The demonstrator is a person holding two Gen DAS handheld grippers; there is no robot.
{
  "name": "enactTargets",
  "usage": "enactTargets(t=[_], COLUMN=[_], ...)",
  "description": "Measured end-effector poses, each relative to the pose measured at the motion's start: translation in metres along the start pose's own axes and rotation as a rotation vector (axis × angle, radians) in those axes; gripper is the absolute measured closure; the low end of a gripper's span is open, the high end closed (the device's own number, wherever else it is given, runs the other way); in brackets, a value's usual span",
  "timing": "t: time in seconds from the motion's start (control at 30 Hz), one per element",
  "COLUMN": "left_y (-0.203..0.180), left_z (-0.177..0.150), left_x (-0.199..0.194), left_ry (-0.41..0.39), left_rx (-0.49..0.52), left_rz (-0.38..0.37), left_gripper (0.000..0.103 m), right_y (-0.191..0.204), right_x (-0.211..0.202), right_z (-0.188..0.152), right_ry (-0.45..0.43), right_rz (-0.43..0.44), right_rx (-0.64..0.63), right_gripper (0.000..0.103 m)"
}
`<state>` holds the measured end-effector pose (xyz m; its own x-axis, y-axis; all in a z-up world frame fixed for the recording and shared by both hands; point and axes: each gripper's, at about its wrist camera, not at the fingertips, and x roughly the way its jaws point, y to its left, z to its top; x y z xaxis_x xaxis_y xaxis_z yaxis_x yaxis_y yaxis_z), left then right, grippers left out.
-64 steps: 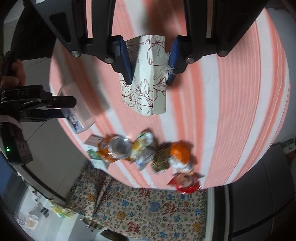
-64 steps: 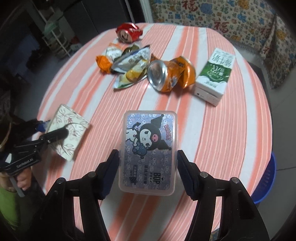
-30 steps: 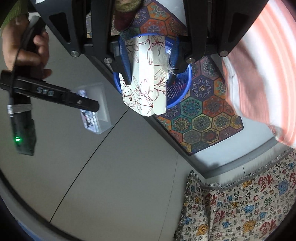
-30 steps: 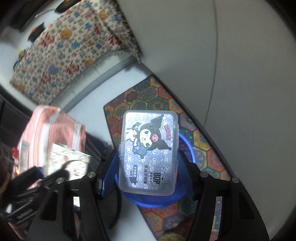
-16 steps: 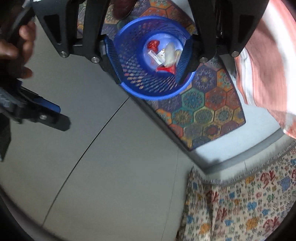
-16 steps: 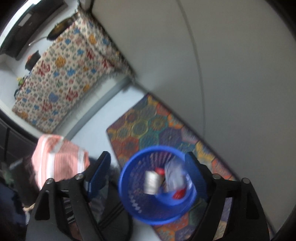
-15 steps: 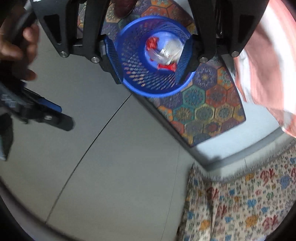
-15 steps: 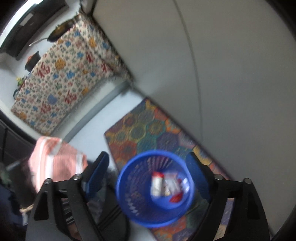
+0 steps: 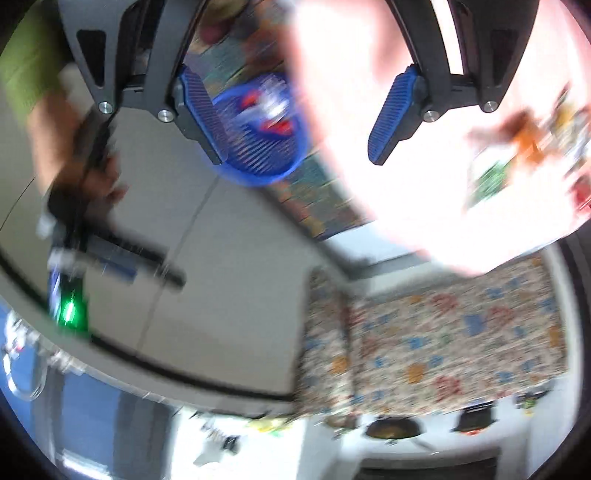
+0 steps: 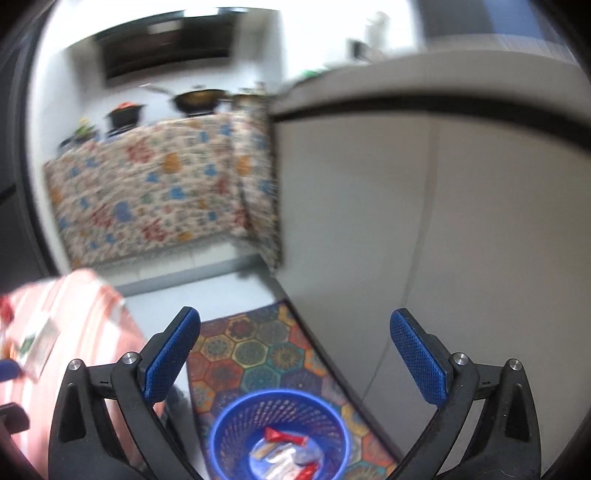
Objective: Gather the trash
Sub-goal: 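Return both tools to the table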
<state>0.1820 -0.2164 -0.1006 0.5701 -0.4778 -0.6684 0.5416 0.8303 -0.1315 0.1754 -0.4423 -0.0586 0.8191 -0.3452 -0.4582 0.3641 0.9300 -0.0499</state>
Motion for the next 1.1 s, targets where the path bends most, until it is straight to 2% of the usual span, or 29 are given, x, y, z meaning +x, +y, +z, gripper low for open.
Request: enactTargets(t=[0.1, 0.2, 0.33, 0.43, 0.6, 0.67, 0.83, 1.1], left_y=[0.049, 0.1, 0.162, 0.203, 0.251, 0.258, 0.254, 0.262], left_z=[-0.049, -0.087, -0.116, -0.127, -0.13, -0.132, -0.133, -0.131], left_x=[-0.018, -0.04, -0.07, -0.082, -0.082, -0.082, -0.086, -0.086], left_ry=[0.072, 0.107, 0.117, 0.125, 0.144, 0.146, 0.15, 0.141], left_rx=[-0.025, -0.07, -0.16, -0.219, -0.274, -0.315, -0.319, -0.338], left_rz=[0.121, 0.241, 0.346, 0.419, 0.482, 0.465, 0.471, 0.453], left_gripper=[0.023, 0.023, 0.023, 0.023, 0.023, 0.021, 0.016, 0.015], right_y=[0.043, 0.098, 0.19, 0.25, 0.317, 0.33, 0.346, 0.341], right_x=[-0.001, -0.013, -0.042, -0.056, -0.049, -0.053, -0.036, -0.034], right_z=[-0.005, -0.019, -0.058, -0.087, -0.11, -0.115, -0.138, -0.136], right_ry=[0.033, 0.099, 0.201, 0.28, 0.343, 0.336, 0.413, 0.427], right_rz=[0.066, 0.211, 0.407, 0.489, 0.498, 0.471, 0.474, 0.488], right_rx=[-0.056, -0.056, -0.145, -0.224, -0.35, -0.375, -0.357, -0.329], right_gripper=[0.001, 0.001, 0.001, 0.001, 0.001, 0.001, 0.001, 0.0])
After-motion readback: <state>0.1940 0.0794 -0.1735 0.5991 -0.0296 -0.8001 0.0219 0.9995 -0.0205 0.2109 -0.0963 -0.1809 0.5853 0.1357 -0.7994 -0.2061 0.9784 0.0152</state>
